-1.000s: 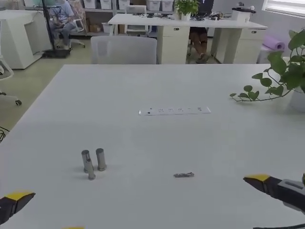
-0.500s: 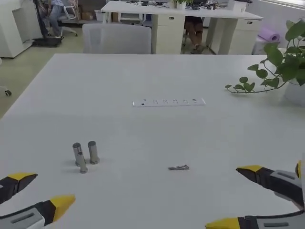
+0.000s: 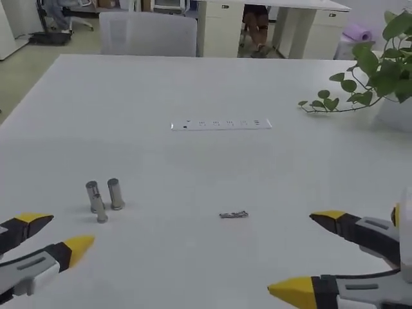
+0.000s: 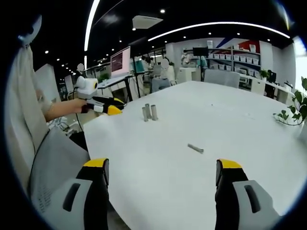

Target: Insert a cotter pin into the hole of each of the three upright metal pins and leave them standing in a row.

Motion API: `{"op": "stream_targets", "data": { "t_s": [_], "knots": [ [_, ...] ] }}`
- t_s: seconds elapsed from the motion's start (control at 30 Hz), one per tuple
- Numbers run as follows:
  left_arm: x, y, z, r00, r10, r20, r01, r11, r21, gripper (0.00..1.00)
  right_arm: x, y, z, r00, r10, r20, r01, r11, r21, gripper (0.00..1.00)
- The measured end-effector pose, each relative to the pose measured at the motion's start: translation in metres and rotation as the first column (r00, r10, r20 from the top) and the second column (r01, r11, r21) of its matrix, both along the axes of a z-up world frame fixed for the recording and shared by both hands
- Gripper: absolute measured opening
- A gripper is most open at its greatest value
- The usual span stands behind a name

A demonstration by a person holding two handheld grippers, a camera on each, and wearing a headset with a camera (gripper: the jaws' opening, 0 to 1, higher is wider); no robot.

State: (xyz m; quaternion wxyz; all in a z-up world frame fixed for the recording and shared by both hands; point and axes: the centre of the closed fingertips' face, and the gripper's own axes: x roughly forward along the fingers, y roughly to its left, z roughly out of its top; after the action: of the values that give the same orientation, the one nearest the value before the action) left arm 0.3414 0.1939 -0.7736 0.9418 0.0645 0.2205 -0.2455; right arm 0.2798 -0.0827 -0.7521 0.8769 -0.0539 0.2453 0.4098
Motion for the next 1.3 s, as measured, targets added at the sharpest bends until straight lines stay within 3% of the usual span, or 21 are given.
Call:
{"op": "stream_targets", "data": {
  "t_s": [0.47, 1.07, 1.3],
  "knots": [
    [0.033, -0.005, -0.021, 1.0, -0.006, 0.03, 0.006, 1.0, 0.001, 0.34, 0.005, 0.001, -0.003, 1.0, -0.002, -0.001, 0.002, 1.0, -0.001, 0.91],
    [0.062, -0.005, -0.045, 1.0, 0.013, 0.018, -0.013, 1.0, -0.011, 0.26, 0.01, -0.008, -0.006, 1.0, -0.015, -0.009, 0.015, 1.0, -0.016, 0.88],
    [0.073, -0.009, -0.05, 0.999, 0.003, 0.036, -0.003, 1.0, -0.014, 0.2, 0.011, -0.01, -0.008, 1.0, -0.022, -0.013, 0.022, 0.999, -0.029, 0.87]
  ]
}}
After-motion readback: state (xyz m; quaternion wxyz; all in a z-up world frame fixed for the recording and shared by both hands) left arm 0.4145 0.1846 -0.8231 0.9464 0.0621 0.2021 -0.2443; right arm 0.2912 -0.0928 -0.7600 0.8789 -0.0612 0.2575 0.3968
